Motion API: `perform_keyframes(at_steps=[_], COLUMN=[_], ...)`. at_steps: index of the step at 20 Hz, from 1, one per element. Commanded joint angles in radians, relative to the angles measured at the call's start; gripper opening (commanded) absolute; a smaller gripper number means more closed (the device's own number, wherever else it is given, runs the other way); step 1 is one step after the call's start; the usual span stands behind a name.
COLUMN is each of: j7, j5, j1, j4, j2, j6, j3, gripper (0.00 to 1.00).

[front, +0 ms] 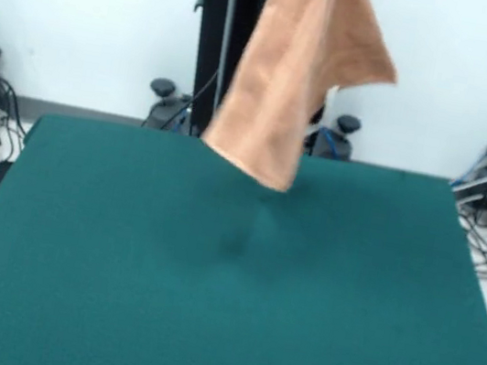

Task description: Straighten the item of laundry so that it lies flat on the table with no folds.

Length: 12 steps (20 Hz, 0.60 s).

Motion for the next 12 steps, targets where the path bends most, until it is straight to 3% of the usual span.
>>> perform_keyframes(at_steps=[1, 3, 6, 12], j7=[-0.004, -0.013, -0.018, -0.016], j5=[0.016, 0.005, -0.055, -0.249], j1=[-0.233, -0.313, -0.39, -0.424], j4=[0.154, 0.188, 0.205, 0.219], j2=[0.138, 0.15, 0.154, 0.167], j6=[-0.293, -0.362, -0.366, -0.378], j3=[0.324, 0.4, 0.417, 0.288], gripper=[0.0, 0.0, 0.0, 0.0])
